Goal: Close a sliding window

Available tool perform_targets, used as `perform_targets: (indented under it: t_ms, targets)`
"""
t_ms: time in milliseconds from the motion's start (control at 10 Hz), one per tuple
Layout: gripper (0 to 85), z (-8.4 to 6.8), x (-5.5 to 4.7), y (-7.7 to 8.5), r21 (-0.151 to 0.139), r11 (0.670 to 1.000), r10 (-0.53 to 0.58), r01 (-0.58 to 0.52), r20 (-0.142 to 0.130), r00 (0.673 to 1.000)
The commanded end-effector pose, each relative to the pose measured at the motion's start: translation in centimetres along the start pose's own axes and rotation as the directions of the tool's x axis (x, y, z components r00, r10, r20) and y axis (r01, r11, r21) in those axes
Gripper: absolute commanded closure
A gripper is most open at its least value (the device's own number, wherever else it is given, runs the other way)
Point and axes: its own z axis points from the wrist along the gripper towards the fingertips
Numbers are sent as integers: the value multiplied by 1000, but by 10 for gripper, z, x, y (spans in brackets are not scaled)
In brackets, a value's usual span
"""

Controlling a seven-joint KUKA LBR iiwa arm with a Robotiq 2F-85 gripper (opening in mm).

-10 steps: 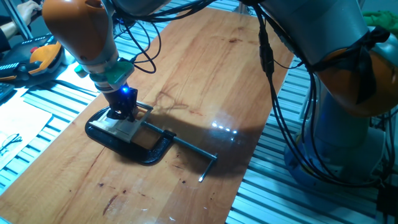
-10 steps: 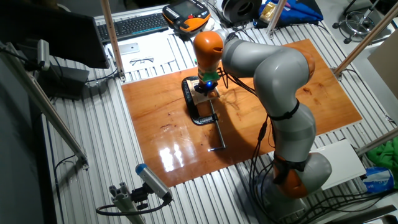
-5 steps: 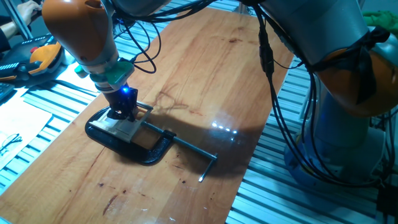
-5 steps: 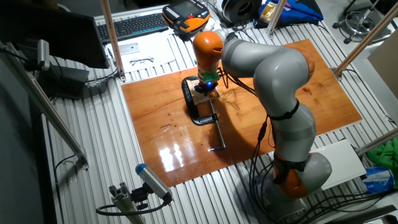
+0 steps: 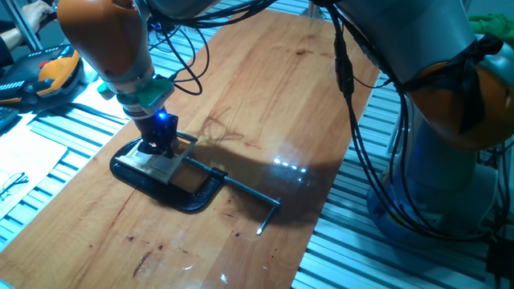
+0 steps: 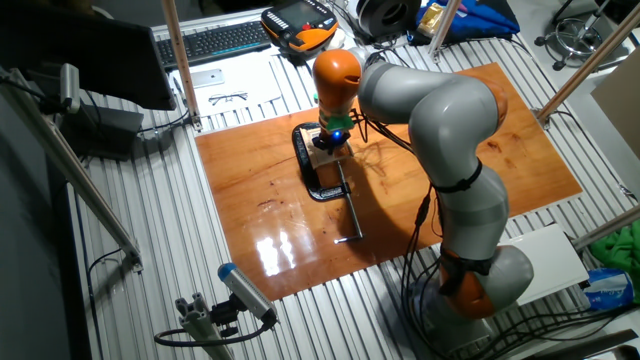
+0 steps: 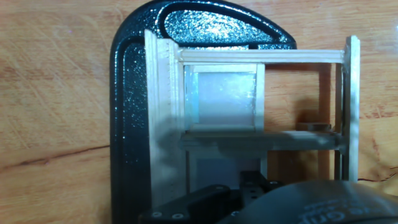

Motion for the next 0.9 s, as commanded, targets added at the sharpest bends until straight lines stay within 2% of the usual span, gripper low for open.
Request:
perform_targets:
  t_ms: [0, 800]
  targets:
    - [850, 1, 0, 0, -2, 1000, 1, -1, 1, 1000]
    - [850, 0, 0, -3, 23, 1000, -3, 3, 3, 1000]
